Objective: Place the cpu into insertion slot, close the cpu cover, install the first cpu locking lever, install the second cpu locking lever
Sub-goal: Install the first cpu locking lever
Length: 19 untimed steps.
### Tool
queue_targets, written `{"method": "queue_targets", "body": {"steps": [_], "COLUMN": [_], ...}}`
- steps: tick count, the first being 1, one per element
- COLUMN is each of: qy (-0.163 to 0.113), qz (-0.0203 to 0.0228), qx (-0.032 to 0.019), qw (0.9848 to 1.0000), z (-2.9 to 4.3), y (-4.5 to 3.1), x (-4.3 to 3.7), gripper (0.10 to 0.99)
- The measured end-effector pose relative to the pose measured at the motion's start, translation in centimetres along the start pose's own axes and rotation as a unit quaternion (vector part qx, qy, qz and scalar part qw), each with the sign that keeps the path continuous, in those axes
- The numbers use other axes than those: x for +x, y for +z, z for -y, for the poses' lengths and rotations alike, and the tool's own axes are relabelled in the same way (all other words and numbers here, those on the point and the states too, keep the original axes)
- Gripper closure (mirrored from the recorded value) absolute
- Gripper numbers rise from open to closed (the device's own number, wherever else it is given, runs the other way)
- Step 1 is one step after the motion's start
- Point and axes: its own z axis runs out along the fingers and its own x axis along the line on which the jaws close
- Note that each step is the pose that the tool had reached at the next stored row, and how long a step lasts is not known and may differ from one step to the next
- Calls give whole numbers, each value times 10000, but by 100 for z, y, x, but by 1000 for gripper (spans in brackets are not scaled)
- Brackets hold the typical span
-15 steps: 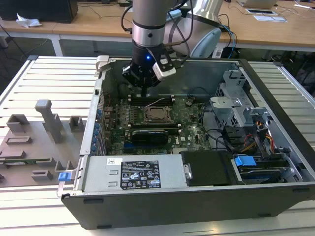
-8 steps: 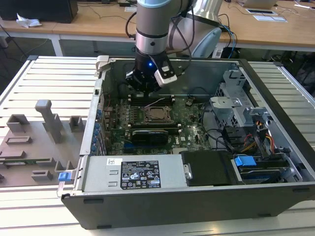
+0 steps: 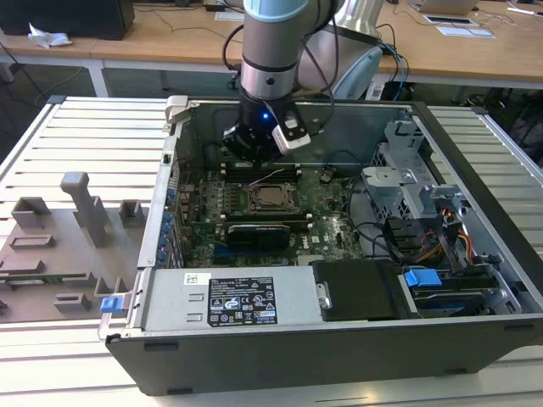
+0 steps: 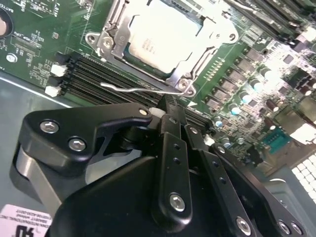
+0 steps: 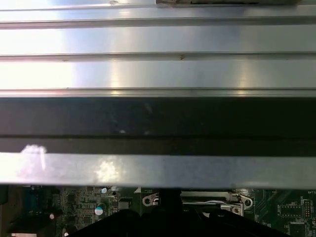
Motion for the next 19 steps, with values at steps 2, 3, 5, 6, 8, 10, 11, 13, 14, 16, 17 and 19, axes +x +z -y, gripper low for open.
{"method": "queue_targets", "body": {"steps": [2,3,5,6,8,10,11,13,14,16,17,19], "qy": [0,0,0,0,1,1,1,2,2,2,2,2], "qz": [-4,-6,-9,-10,-17,-22,-24,-28,-30,-34,-36,-38], "qx": [0,0,1,0,0,0,0,0,1,0,0,0], "qw": [10000,10000,10000,10000,10000,10000,10000,10000,10000,10000,10000,10000], "z": [-12,-18,-32,-37,-45,-44,-44,-43,-43,-42,-42,-41], "y": [8,13,22,27,49,63,67,77,82,92,97,106], "x": [-29,-43,-65,-76,-127,-174,-187,-217,-232,-262,-277,-305], "gripper": [980,980,980,980,980,980,980,980,980,980,980,980]}}
